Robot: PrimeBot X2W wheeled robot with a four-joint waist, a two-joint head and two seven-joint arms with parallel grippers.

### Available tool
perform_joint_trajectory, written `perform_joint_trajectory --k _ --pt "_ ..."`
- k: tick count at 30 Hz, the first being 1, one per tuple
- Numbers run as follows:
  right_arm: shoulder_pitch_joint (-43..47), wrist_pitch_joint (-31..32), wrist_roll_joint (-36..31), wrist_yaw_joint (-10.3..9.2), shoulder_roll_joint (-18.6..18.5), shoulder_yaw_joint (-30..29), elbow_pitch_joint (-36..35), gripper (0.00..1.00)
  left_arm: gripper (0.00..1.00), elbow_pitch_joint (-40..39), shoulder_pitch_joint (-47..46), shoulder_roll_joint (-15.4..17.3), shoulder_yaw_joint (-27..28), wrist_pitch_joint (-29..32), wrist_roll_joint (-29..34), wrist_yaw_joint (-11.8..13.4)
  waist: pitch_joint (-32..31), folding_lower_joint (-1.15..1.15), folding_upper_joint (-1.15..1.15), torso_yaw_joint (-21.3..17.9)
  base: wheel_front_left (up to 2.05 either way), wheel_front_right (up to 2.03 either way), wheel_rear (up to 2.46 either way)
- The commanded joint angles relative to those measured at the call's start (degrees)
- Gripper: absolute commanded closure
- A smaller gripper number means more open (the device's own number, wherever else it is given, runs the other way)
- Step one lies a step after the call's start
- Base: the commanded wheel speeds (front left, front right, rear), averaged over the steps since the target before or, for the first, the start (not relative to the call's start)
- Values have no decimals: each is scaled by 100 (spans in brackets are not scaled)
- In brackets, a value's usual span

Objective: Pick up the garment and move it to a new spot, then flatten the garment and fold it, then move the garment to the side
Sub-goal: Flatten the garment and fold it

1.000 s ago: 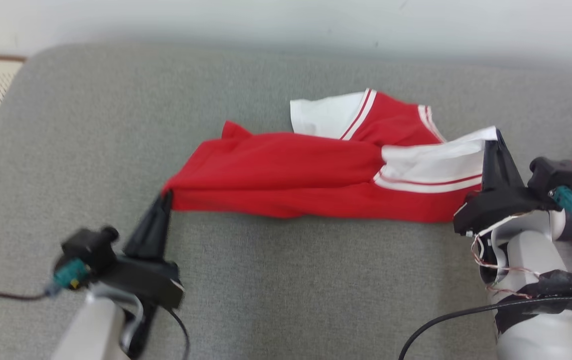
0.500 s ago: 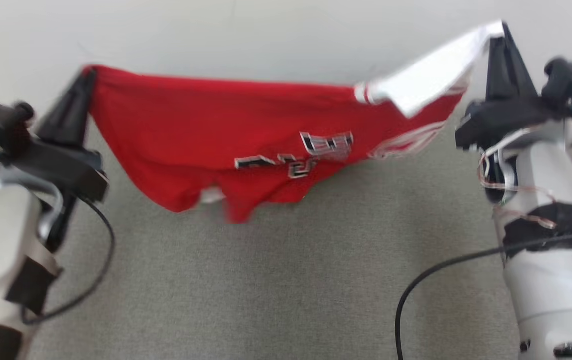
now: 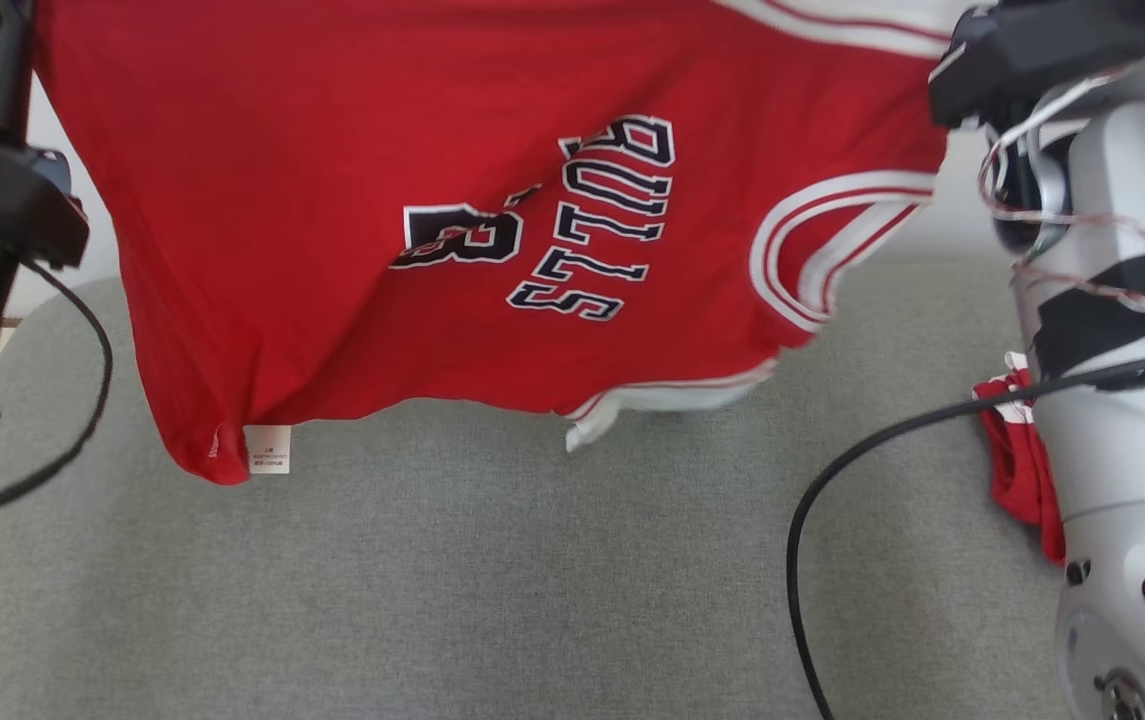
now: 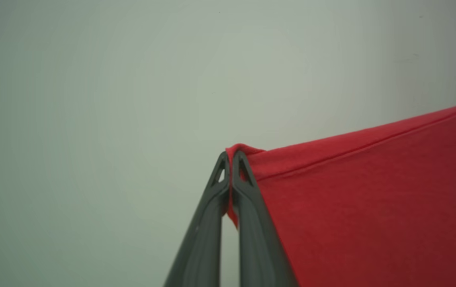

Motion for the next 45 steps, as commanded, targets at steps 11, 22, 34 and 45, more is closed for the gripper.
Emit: perform_joint_trajectory --k 11,22,34,45 --pt "-1184 -1 -366 -4 -258 288 585 100 100 517 -1120 -40 -588 77 -101 -1 1120 1 1 -2 0 0 0" --pt "-3232 -2 -1076 -5 -423 -215 595 100 100 245 -2753 -201 -481 -8 409 292 2711 1 1 91 0 0 0" --pt "-3290 -2 -1233 -4 -316 -856 472 100 100 -355 -2319 -332 283 -2 384 188 3345 1 1 -84 0 0 0" --pt "-843 -3 733 -5 -810 -39 -519 100 100 -900 -397 -401 664 -3 109 9 3097 1 1 -236 0 0 0"
